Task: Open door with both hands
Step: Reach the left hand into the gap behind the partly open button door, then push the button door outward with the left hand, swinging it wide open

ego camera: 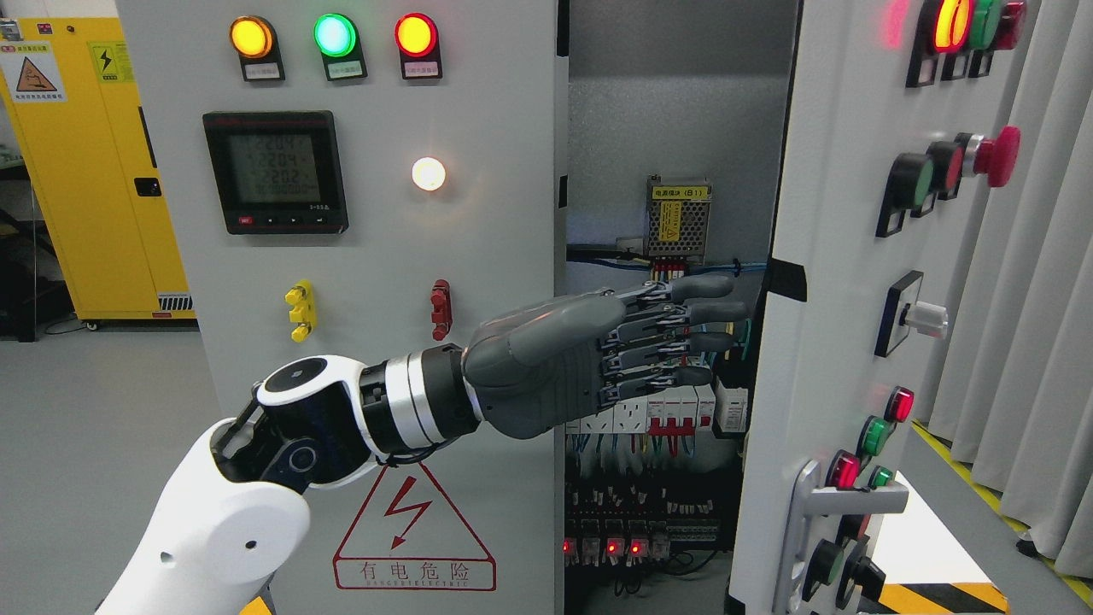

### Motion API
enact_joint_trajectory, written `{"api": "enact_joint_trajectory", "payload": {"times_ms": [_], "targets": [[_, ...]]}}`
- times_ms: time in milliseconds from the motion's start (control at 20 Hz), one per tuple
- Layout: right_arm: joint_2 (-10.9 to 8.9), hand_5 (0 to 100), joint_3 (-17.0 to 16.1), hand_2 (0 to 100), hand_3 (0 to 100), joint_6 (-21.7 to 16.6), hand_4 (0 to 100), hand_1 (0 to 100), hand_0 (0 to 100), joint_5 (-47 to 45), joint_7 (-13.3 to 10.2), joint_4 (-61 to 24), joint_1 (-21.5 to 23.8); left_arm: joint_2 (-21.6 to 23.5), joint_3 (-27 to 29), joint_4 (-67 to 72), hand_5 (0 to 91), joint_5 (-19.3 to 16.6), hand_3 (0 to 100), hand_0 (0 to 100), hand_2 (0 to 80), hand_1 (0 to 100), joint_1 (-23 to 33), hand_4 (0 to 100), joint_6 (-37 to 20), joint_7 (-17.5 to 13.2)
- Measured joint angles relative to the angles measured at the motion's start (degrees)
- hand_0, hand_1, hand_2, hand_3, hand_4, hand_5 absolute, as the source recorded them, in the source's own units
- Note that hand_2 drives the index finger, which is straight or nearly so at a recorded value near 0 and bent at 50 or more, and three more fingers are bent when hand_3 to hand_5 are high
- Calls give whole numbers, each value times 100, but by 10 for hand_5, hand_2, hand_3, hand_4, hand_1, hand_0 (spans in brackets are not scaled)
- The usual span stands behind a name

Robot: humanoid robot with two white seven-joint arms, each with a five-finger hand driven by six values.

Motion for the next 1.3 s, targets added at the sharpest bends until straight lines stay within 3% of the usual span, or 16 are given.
{"api": "enact_joint_trajectory", "payload": {"times_ms": [1302], "targets": [[-1, 0, 0, 40, 0, 0, 0, 500, 0, 3, 0, 7, 0, -1102, -351, 564, 0, -3, 0, 120, 0, 556, -471, 0, 176, 25]]}}
